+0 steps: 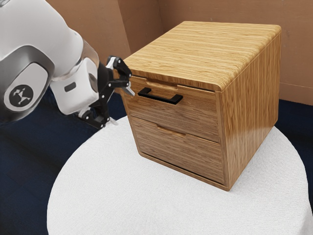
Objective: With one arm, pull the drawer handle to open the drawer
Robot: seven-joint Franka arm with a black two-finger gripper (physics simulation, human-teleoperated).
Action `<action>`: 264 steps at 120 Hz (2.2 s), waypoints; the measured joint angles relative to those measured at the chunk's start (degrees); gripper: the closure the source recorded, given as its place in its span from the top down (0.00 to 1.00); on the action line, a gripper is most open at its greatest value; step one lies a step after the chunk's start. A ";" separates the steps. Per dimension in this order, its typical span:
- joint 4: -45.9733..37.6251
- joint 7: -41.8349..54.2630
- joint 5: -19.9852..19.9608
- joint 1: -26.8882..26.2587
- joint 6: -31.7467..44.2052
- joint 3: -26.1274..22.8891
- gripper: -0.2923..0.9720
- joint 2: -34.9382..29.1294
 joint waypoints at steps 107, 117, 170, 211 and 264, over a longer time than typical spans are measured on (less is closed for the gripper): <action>-2.52 6.44 -0.37 0.13 15.89 -0.01 0.47 5.38; -2.48 6.67 -0.41 0.08 16.18 -0.07 0.47 6.36; -2.49 7.49 -0.45 0.24 16.70 -0.08 0.49 9.69; -2.62 7.83 -0.52 0.29 16.75 -0.01 0.52 10.81; -4.24 8.04 -0.60 0.41 16.19 -0.02 0.45 8.38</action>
